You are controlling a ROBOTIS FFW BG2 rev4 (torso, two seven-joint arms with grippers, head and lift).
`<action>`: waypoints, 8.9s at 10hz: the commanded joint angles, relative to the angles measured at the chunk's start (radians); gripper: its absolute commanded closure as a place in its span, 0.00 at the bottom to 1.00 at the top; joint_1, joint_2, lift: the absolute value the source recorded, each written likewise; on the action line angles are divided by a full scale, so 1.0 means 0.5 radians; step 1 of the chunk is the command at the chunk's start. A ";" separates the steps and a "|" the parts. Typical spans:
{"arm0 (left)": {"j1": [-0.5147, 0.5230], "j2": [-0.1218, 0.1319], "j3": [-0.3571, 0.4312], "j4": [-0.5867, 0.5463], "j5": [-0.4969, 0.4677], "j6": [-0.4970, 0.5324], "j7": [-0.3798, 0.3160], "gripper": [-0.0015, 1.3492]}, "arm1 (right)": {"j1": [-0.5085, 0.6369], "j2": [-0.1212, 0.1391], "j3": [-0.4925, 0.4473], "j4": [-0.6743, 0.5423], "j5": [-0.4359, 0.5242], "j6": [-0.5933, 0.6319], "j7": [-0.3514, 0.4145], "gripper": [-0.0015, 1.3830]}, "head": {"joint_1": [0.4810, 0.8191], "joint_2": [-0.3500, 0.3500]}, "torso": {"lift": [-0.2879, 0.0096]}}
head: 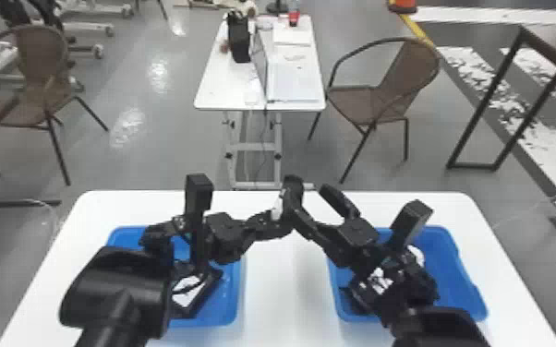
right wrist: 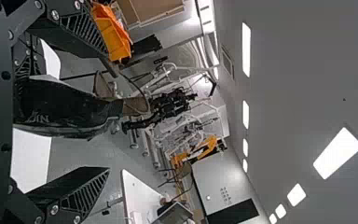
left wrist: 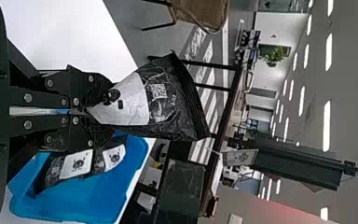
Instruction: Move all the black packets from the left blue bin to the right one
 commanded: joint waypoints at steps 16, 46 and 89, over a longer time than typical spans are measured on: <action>0.237 0.047 0.240 -0.207 0.389 -0.097 0.046 0.09 | -0.037 0.006 -0.305 0.177 -0.019 0.056 -0.173 0.88 | 0.63 0.39 | 0.97; -0.456 0.140 0.280 0.805 -0.970 1.283 -0.034 0.28 | 0.221 0.046 -0.535 0.011 -0.255 -0.064 -0.142 0.09 | 0.63 0.49 | 0.97; 0.250 -0.026 0.685 -0.658 0.159 0.289 -0.172 0.10 | -0.518 -0.135 -0.422 1.502 -0.381 -0.141 -0.050 0.67 | 0.63 0.37 | 0.97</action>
